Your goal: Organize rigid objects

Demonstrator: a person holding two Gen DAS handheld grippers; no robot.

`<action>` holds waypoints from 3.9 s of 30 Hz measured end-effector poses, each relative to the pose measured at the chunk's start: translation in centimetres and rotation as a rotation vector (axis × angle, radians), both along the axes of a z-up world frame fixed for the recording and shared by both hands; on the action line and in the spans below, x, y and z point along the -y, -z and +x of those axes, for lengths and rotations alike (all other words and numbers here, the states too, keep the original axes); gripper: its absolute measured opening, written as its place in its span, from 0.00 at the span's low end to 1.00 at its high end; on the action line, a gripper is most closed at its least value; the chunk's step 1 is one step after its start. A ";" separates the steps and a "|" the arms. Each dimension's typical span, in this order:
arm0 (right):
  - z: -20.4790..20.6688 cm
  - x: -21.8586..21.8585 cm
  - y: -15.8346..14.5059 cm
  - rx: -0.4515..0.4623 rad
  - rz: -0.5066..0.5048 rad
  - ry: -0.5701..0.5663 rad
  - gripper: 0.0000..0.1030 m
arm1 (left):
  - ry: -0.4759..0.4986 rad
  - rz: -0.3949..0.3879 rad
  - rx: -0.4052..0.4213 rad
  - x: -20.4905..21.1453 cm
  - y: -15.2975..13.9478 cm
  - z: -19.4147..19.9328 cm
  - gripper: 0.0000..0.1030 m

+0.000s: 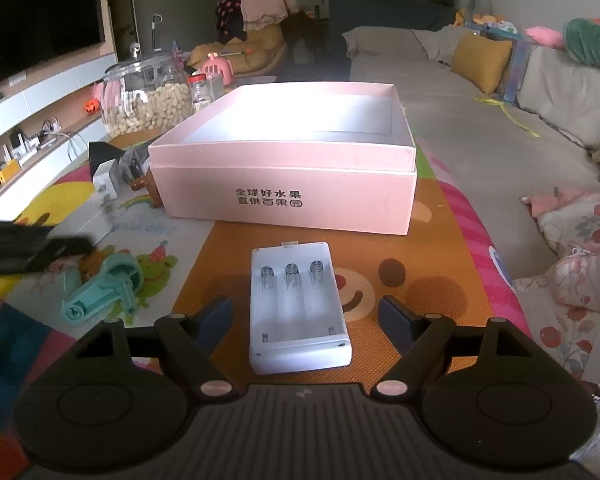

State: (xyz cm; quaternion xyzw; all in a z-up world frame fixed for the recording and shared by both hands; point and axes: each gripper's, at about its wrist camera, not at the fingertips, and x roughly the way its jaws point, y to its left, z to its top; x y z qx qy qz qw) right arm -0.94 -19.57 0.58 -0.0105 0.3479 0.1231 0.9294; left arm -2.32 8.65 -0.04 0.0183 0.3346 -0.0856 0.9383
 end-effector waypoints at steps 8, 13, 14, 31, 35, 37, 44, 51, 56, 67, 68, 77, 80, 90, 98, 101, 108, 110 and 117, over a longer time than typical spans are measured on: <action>0.6 -0.5 0.0 -0.002 -0.020 -0.015 0.81 | -0.068 -0.092 -0.020 -0.3 -0.3 1.8 0.52; 1.1 -0.4 -0.1 0.017 -0.018 -0.005 0.56 | -0.037 -0.001 -0.024 1.1 -0.3 2.2 0.54; 1.1 -0.5 -0.1 0.021 -0.029 -0.014 0.46 | -0.015 0.038 -0.003 1.4 -0.2 1.7 0.54; -4.1 2.3 -6.1 0.165 0.064 -0.036 0.46 | 0.180 -0.140 0.250 2.9 -7.6 -2.9 0.48; -2.7 2.1 -10.3 0.318 0.077 -0.010 0.46 | 0.232 -0.188 0.448 5.3 -14.4 0.7 0.48; -0.9 1.7 -12.6 0.398 0.087 0.005 0.46 | 0.215 -0.261 0.503 6.1 -17.2 3.7 0.50; 2.6 2.6 -13.1 0.432 0.077 0.100 0.77 | 0.205 -0.359 0.185 6.9 -15.6 11.4 0.45; 0.0 2.9 -4.5 0.202 0.078 0.051 0.77 | -0.053 -0.253 0.314 0.5 -9.4 7.2 0.45; -0.8 0.9 -1.4 0.128 0.057 -0.001 0.77 | -0.327 -0.282 0.207 -5.0 -6.4 6.0 0.45; -0.9 -0.1 -0.9 0.115 0.035 -0.027 0.77 | -0.222 -0.325 0.060 -2.9 -3.1 7.8 0.45; -0.9 0.0 -0.9 0.112 0.035 -0.027 0.77 | -0.233 -0.311 0.083 -2.7 -3.2 8.0 0.45; -0.3 -0.3 -0.5 0.085 0.026 -0.029 0.77 | -0.389 -0.344 0.188 -6.5 -4.7 11.1 0.45; -0.2 -0.3 -0.4 0.073 0.026 -0.027 0.77 | -0.275 -0.310 0.121 -7.2 -4.9 15.2 0.45; -0.2 -0.2 -0.4 0.066 0.038 -0.055 0.77 | -0.044 -0.169 -0.016 -7.0 -1.6 16.1 0.48; -1.0 -3.1 -2.0 0.016 0.186 -0.290 0.77 | 0.001 -0.151 0.011 -5.6 -1.9 9.4 0.47; -1.3 -6.0 -1.9 0.015 0.116 -0.366 0.77 | 0.010 -0.189 0.003 -5.9 -1.9 7.0 0.47; -2.8 -9.6 -1.3 0.106 -0.108 -0.407 0.78 | 0.033 -0.263 -0.003 -5.5 -1.7 2.6 0.48; -2.9 -9.2 -1.6 0.141 -0.162 -0.376 0.79 | 0.056 -0.262 0.004 -4.4 -1.6 1.7 0.48; -2.1 -5.1 -1.5 0.150 -0.238 -0.185 0.79 | 0.148 -0.075 0.057 0.3 -1.6 -0.3 0.52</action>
